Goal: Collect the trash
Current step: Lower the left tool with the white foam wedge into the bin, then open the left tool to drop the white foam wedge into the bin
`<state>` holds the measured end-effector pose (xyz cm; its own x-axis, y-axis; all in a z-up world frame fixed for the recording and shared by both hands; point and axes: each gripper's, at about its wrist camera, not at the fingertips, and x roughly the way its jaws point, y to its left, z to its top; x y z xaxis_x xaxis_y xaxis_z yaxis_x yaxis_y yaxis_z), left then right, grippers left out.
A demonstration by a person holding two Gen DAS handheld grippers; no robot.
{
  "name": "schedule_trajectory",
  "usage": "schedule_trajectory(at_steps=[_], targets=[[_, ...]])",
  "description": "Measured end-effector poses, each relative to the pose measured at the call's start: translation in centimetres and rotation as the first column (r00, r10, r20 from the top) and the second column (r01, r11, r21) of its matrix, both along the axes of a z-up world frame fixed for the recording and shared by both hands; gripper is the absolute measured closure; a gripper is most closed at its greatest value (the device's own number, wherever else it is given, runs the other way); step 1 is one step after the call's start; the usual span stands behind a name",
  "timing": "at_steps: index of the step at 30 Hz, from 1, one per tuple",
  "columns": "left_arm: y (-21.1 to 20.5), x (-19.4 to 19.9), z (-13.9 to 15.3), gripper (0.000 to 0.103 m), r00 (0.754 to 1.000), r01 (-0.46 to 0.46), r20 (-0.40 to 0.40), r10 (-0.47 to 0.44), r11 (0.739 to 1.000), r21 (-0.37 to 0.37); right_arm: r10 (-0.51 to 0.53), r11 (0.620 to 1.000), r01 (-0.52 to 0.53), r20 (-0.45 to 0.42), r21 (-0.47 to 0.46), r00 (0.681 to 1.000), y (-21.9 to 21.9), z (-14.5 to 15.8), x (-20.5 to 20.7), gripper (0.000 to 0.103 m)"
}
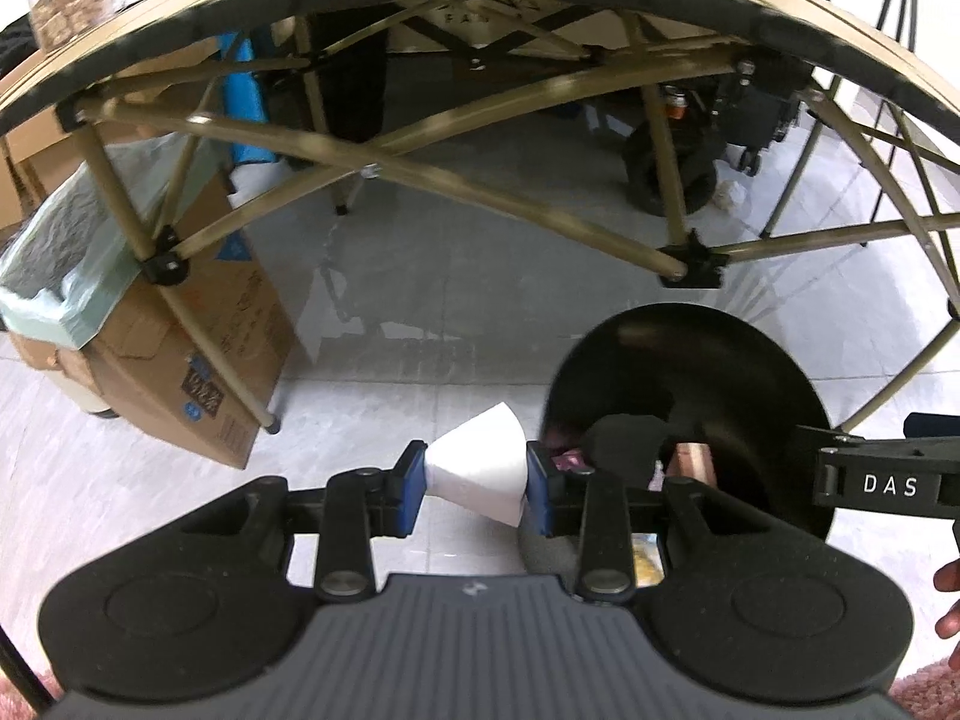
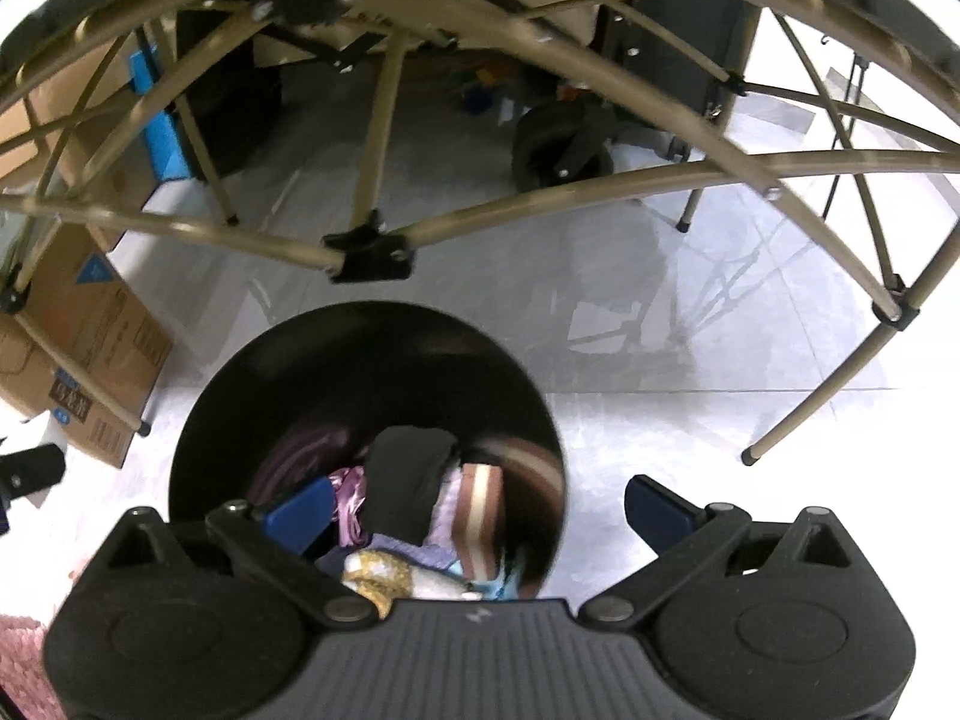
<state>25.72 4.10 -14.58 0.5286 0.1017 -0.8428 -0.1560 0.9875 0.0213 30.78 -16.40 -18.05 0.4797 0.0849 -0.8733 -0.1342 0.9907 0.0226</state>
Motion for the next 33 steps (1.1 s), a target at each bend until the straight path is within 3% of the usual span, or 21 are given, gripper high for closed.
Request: schedule_trajectory(at_steps=[19, 33], targets=[[-7.6, 2.7, -1.2, 0.068, 0.991, 0.126, -0.035, -0.127, 0.992, -0.028, -0.126, 0.992, 0.125, 0.053, 0.017, 0.991, -7.1, 1.6, -1.3, 0.0], [-11.9, 4.2, -2.5, 0.068, 0.983, 0.166, -0.064, -0.171, 0.984, -0.072, -0.22, 0.975, 0.221, 0.081, 0.003, 0.972, -10.7, 1.9, -2.0, 0.0]])
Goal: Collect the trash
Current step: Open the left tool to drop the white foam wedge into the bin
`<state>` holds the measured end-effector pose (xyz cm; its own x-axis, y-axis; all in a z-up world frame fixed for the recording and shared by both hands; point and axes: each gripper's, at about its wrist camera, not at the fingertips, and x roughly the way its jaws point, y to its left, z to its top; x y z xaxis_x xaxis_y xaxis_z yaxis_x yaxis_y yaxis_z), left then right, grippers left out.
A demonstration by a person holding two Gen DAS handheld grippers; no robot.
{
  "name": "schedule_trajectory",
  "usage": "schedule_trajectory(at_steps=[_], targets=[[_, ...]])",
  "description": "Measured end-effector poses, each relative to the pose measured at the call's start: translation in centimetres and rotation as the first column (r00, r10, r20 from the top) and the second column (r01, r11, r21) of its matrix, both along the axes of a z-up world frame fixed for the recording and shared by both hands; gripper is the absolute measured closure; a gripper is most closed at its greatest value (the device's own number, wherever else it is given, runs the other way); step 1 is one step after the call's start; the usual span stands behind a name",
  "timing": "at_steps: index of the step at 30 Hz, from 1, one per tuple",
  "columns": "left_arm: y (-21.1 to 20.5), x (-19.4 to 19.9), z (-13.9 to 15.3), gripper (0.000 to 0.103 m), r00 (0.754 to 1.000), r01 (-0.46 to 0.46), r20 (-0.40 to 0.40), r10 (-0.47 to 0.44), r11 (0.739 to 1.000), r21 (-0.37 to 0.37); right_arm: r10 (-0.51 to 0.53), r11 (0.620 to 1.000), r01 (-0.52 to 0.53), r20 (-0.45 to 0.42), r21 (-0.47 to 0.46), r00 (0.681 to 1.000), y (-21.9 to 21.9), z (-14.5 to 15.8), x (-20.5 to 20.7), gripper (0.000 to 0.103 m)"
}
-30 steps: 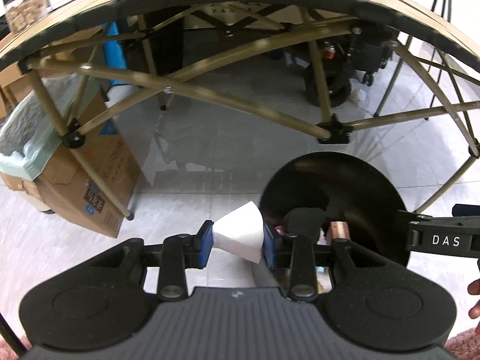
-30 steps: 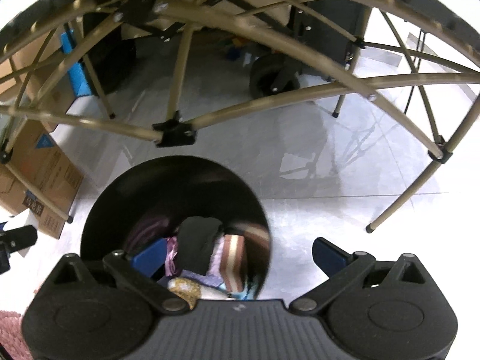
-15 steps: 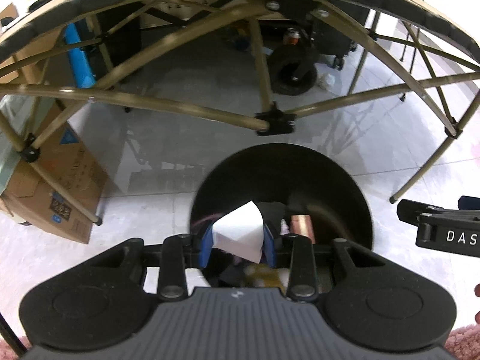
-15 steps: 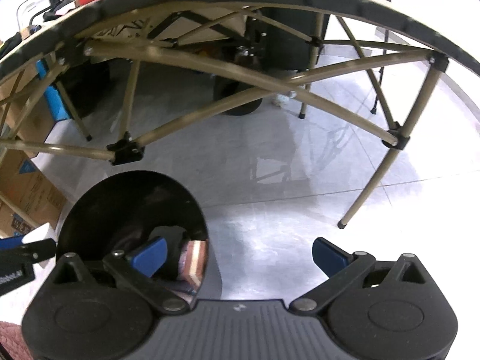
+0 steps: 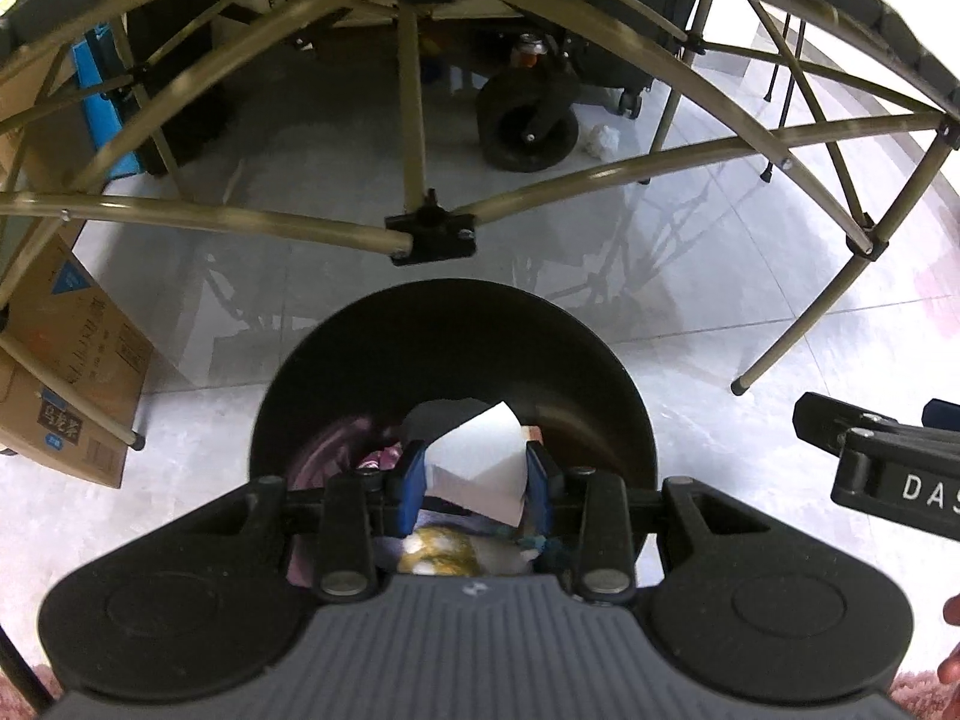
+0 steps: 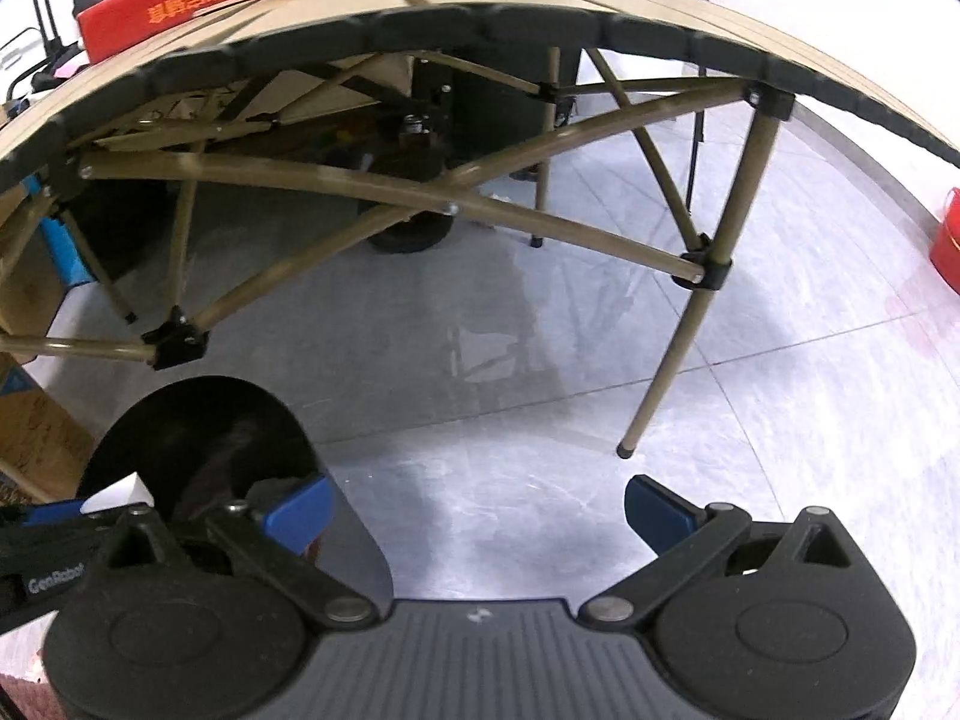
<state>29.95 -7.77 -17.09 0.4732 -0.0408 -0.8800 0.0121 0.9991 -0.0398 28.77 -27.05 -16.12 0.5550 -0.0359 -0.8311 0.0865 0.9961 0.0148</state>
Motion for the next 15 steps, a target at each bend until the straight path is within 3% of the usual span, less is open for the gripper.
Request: schedule_trajectory(at_steps=[6, 9, 13, 15], targets=[[-0.38, 0.41, -0.31, 0.067, 1.0, -0.009, -0.02, 0.009, 1.0, -0.014, 0.003, 1.0, -0.003, -0.002, 0.0, 1.0, -0.21, -0.09, -0.07, 0.0], [-0.36, 0.42, -0.29, 0.06, 1.0, -0.014, -0.027, 0.014, 1.0, -0.01, 0.003, 1.0, -0.003, -0.001, 0.0, 1.0, -0.2, -0.05, -0.09, 0.0], [-0.28, 0.5, -0.3, 0.004, 0.998, -0.037, -0.046, 0.037, 0.999, 0.012, -0.001, 1.0, 0.001, 0.003, 0.0, 1.0, -0.19, 0.04, -0.1, 0.0], [-0.11, 0.5, -0.14, 0.001, 0.998, -0.05, -0.041, 0.051, 0.999, 0.018, 0.0, 1.0, 0.0, 0.003, -0.001, 1.0, -0.17, 0.06, -0.09, 0.0]])
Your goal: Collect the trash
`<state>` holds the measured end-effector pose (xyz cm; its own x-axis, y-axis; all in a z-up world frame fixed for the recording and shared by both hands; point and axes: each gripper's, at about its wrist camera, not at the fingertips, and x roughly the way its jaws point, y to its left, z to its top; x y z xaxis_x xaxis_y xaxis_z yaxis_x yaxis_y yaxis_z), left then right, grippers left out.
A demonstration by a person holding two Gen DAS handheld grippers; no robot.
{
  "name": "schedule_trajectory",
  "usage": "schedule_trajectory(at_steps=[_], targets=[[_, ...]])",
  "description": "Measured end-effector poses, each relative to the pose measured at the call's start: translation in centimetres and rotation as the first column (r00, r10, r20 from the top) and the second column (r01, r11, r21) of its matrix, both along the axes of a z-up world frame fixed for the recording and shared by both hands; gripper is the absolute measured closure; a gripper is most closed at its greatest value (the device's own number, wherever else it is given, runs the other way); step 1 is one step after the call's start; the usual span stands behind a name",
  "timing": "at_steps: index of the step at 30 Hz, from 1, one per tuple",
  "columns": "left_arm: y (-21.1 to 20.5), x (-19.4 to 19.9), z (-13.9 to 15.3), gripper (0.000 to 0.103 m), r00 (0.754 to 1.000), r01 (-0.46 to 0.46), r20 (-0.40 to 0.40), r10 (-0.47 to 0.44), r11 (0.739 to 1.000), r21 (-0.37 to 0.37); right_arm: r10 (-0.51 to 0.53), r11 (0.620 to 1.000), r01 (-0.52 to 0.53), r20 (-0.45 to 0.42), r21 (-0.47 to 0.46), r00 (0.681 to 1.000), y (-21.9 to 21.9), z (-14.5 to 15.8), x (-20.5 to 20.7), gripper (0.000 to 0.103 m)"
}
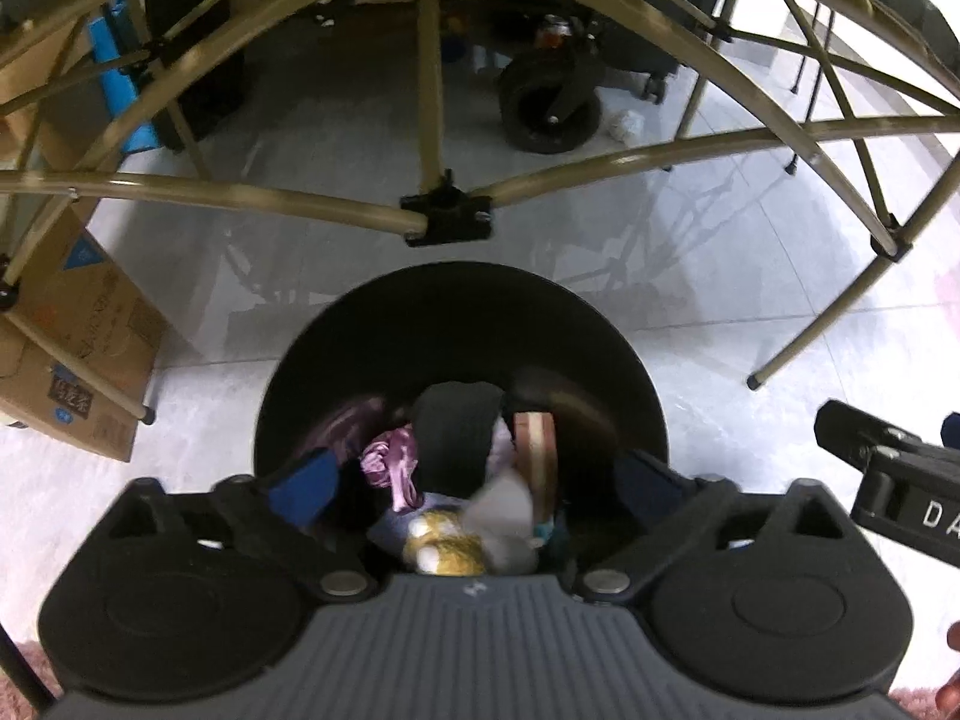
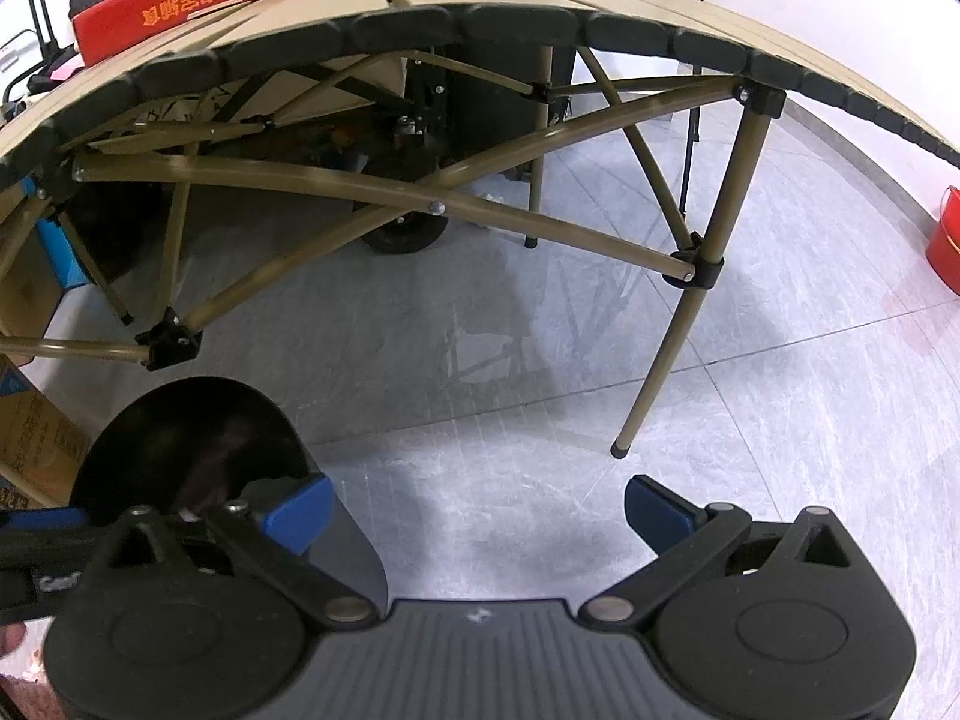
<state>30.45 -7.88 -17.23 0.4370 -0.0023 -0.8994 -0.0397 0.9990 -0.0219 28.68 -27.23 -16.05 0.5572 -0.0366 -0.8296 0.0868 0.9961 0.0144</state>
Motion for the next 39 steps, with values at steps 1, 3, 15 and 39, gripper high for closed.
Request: schedule_trajectory(at_steps=[1, 3, 15, 39], targets=[[0.1, 0.1, 0.0, 0.0, 1.0, 0.001, -0.008, -0.001, 1.0, -0.008, 0.0, 1.0, 0.0, 0.0, 0.0, 1.0, 0.0, 0.0, 0.0, 0.0], [0.3, 0.2, 0.0, 0.0, 1.0, -0.004, -0.025, 0.003, 1.0, -0.028, 0.0, 1.0, 0.0, 0.0, 0.0, 1.0, 0.0, 0.0, 0.0, 0.0], [0.3, 0.2, -0.2, 0.0, 0.999, -0.005, -0.048, 0.003, 0.999, -0.037, 0.003, 1.0, -0.003, -0.001, 0.0, 1.0, -0.1, 0.1, 0.0, 0.0], [4.5, -4.6, 3.7, 0.0, 0.999, -0.024, 0.042, 0.022, 0.999, 0.047, 0.038, 0.994, -0.044, 0.061, 0.103, 0.997, 1.1, 2.3, -4.0, 0.0]])
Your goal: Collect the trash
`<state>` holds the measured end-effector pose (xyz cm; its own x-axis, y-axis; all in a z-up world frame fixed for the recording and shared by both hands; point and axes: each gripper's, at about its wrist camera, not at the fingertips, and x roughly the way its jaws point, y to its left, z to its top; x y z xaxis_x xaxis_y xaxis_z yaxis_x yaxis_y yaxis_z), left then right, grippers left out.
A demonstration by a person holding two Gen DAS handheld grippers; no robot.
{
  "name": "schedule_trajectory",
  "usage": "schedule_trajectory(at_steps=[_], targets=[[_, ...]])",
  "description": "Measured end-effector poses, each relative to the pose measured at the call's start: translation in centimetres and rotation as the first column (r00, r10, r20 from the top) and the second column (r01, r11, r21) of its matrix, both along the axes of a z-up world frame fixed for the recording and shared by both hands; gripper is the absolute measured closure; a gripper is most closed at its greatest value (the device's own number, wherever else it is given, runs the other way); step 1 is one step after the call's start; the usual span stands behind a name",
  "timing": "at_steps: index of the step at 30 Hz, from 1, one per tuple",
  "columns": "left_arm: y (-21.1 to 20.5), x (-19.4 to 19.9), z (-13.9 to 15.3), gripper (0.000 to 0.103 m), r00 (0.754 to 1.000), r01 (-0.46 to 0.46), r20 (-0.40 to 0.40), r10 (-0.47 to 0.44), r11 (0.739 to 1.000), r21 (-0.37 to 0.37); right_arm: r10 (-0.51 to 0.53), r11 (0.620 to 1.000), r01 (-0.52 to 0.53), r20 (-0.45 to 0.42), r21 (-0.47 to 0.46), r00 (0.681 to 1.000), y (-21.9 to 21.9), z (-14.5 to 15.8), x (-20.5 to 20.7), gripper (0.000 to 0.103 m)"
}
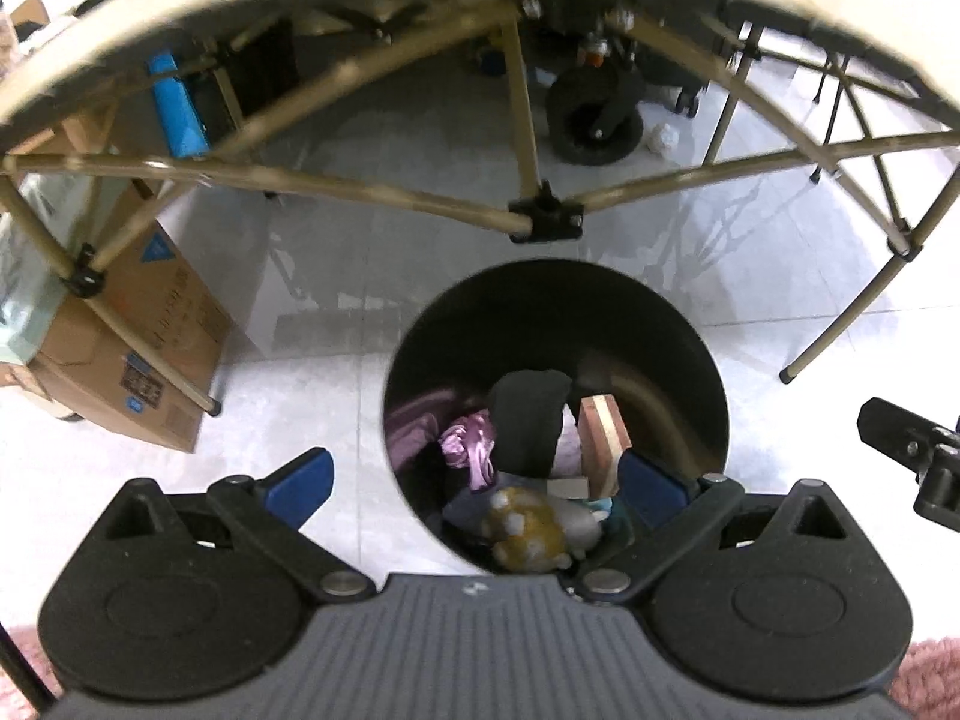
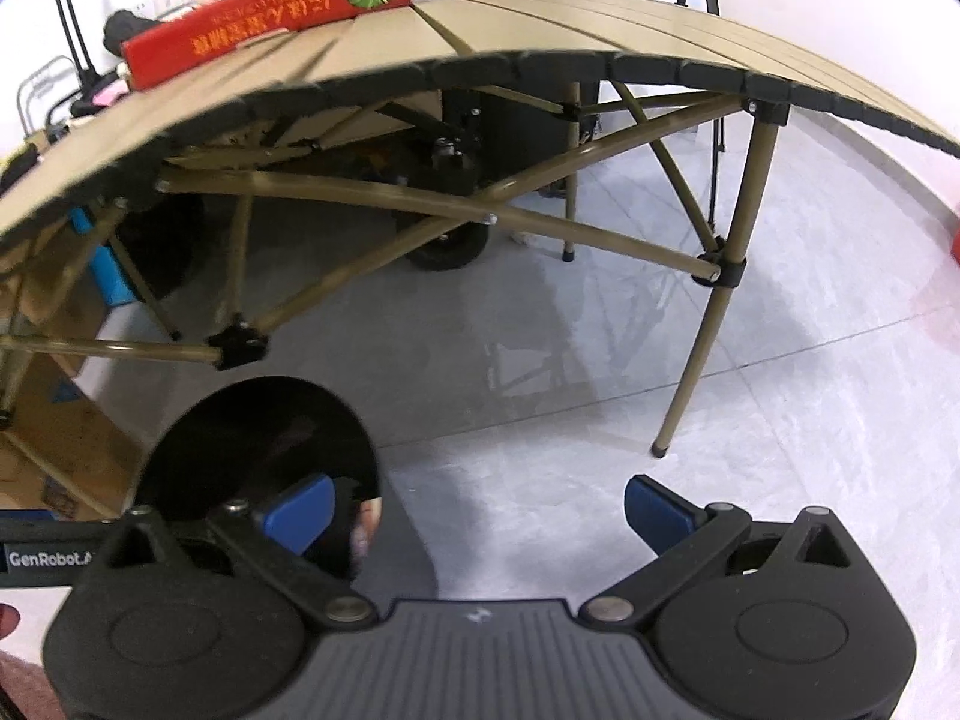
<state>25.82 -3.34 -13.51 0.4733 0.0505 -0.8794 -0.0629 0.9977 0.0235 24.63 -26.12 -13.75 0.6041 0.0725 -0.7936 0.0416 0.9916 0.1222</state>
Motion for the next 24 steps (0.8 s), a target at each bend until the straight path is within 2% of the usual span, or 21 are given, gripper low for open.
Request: schedule_trajectory(at_steps=[7, 14, 20, 24], targets=[[1.2, -5.4, 5.2, 0.0, 0.99, 0.046, 0.134, -0.048, 0.999, 0.018, 0.083, 0.996, -0.084, 0.082, 0.01, 0.993, 1.6, 4.0, -5.1, 0.0], [2.4, -13.4, 8.9, 0.0, 0.961, 0.089, 0.26, -0.098, 0.995, 0.049, 0.182, 0.983, -0.184, 0.177, -0.005, 0.967, 2.9, 8.2, -13.1, 0.0], [3.1, -18.3, 9.9, 0.0, 0.948, 0.125, 0.289, -0.135, 0.991, 0.051, 0.237, 0.971, -0.237, 0.203, -0.021, 0.95, 3.7, 10.0, -18.3, 0.0], [3.6, -20.7, 10.1, 0.0, 0.949, 0.131, 0.283, -0.135, 0.991, 0.034, 0.236, 0.971, -0.238, 0.213, -0.016, 0.948, 3.7, 10.8, -20.8, 0.0]])
